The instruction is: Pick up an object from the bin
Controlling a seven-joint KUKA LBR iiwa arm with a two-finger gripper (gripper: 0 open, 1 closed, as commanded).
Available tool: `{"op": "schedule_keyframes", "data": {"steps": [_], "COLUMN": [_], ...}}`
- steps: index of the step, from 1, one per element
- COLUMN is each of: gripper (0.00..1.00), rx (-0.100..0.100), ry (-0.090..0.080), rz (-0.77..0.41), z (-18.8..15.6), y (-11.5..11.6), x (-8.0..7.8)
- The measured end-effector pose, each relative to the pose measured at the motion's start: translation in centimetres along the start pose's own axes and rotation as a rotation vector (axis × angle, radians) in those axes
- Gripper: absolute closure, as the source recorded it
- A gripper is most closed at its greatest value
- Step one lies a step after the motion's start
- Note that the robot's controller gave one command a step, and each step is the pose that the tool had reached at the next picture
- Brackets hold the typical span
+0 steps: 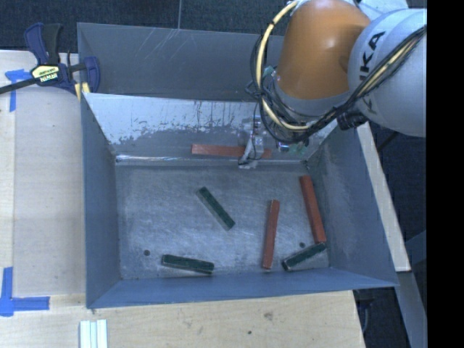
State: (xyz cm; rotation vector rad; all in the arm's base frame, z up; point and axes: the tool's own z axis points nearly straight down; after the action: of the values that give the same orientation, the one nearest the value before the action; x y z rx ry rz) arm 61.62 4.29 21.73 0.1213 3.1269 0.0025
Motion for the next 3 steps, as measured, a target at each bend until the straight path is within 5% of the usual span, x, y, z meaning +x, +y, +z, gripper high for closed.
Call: {"op": "schedule_keyframes", "data": {"steps": [1, 2, 3], "gripper": [0.0, 0.0, 1.0], "rx": [0.001, 0.004, 0.003], "ry": [0.009, 0.019, 0.01], "rz": [0.0, 0.093, 0.092], "z": [0.5, 13.6, 13.0], "y": [0.0, -2.4, -2.3], "x": [0.2, -0.6, -0.8]}}
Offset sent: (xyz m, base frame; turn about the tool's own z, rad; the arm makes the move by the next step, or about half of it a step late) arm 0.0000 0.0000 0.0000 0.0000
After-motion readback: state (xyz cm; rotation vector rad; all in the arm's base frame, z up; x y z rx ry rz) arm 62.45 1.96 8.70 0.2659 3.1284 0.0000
